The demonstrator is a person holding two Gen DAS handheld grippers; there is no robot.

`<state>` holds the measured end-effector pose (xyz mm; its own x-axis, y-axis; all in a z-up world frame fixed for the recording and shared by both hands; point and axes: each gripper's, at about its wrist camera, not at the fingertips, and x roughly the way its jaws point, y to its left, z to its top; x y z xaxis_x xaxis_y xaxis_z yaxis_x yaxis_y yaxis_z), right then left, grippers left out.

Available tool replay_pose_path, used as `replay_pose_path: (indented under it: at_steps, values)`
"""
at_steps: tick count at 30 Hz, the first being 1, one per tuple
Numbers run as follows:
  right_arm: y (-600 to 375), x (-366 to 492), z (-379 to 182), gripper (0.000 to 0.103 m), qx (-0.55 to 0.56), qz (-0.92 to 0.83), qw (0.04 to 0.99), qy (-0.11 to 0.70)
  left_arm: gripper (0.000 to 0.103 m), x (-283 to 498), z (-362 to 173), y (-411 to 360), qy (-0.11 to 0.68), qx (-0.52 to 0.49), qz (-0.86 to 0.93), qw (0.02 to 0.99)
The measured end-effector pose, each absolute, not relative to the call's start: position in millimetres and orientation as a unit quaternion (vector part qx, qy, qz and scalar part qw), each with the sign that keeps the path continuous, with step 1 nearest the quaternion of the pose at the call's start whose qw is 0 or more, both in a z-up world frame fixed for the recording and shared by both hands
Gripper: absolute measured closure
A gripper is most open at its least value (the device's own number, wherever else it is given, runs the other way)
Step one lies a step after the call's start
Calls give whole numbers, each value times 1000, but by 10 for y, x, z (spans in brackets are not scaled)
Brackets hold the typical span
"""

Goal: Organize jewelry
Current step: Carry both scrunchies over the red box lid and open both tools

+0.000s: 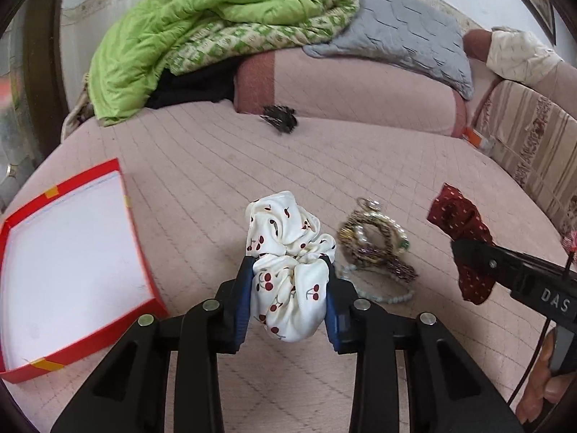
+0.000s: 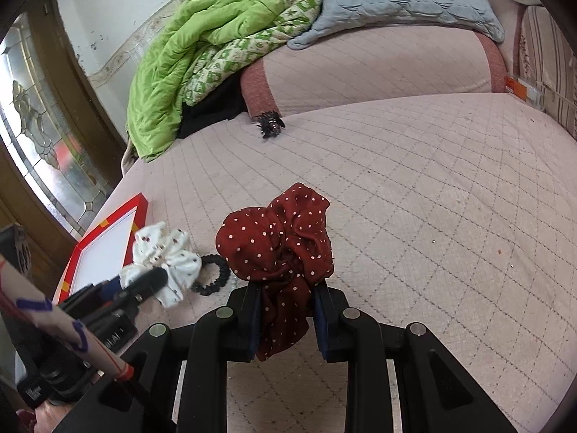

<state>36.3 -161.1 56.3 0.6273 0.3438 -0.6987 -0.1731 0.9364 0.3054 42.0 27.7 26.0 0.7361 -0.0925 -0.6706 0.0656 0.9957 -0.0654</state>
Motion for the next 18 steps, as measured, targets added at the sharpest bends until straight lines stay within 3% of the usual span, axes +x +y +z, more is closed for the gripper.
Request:
replay_pose_path:
  at_steps: [18]
  values:
    - [-1237,299,597,77,80,194,895,393,70,304,440,795,337,-42,10,940]
